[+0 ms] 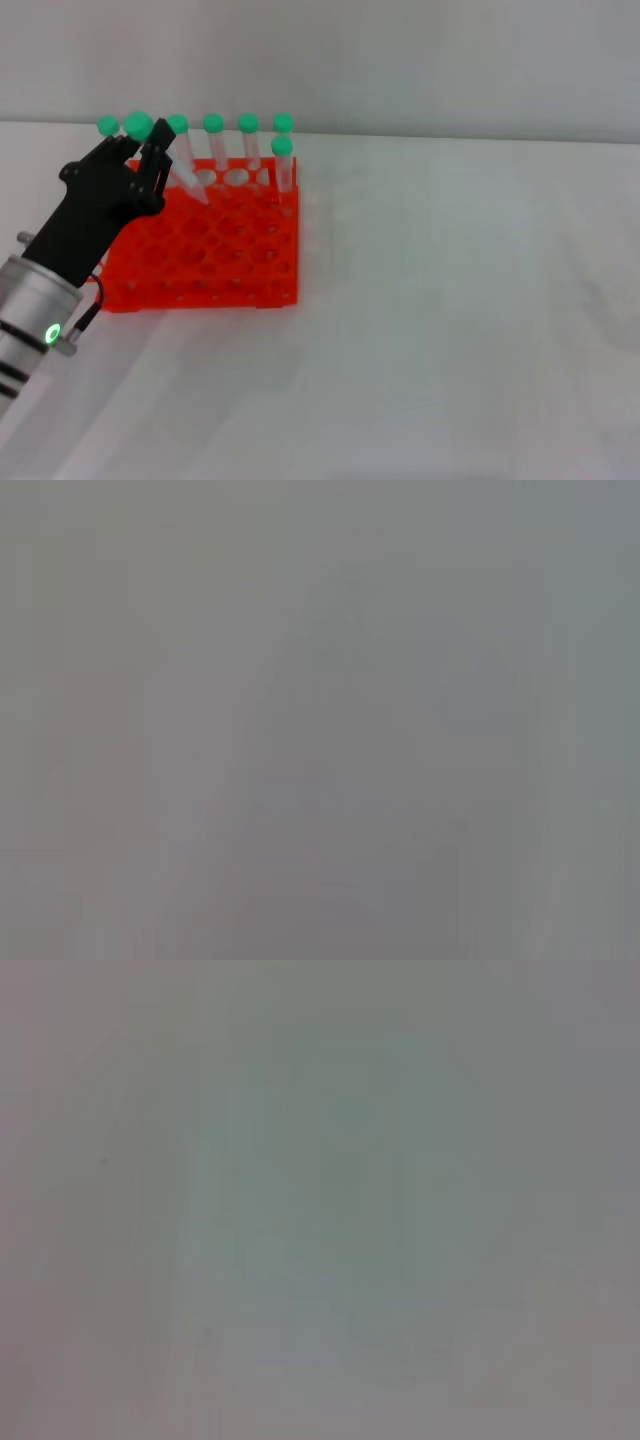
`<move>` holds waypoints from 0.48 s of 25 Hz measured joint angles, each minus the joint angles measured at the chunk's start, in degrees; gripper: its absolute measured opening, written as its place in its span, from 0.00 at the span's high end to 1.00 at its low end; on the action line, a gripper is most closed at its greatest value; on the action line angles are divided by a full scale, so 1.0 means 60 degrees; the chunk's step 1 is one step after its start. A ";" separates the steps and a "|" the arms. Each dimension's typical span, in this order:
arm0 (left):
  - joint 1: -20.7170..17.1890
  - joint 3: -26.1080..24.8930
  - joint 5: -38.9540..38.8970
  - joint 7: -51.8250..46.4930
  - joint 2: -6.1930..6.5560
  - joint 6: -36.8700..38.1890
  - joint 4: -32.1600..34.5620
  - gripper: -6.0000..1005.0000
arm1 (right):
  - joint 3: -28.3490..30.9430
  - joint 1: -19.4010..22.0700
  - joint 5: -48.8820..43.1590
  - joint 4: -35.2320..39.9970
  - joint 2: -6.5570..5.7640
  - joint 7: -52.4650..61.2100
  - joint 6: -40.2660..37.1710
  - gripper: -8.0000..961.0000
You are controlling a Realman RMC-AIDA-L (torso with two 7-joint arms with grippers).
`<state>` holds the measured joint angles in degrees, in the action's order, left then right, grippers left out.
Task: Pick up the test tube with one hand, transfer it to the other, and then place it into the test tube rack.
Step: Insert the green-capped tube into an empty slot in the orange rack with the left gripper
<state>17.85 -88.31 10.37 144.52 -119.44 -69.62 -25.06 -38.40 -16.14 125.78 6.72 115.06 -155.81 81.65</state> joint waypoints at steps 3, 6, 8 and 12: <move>0.0406 -0.0023 -0.0198 0.0140 0.0022 0.0696 0.0009 0.75 | 0.0059 -0.0042 0.0001 -0.0004 -0.0002 -0.0008 0.0000 0.12; 0.0765 -0.0025 -0.0205 0.0241 0.0042 0.0974 0.0011 0.75 | 0.0069 -0.0073 0.0001 -0.0008 0.0009 -0.0082 -0.0003 0.12; 0.1004 -0.0027 -0.0179 0.0394 0.0051 0.1106 0.0012 0.75 | 0.0072 -0.0073 0.0000 -0.0008 0.0010 -0.0093 -0.0009 0.12; 0.1337 -0.0026 -0.0172 0.0678 0.0058 0.1602 0.0020 0.74 | 0.0069 -0.0073 -0.0001 -0.0008 0.0012 -0.0092 -0.0015 0.12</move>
<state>25.88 -88.47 9.34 148.59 -119.09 -60.01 -24.94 -37.99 -16.57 125.77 6.68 115.13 -156.36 81.56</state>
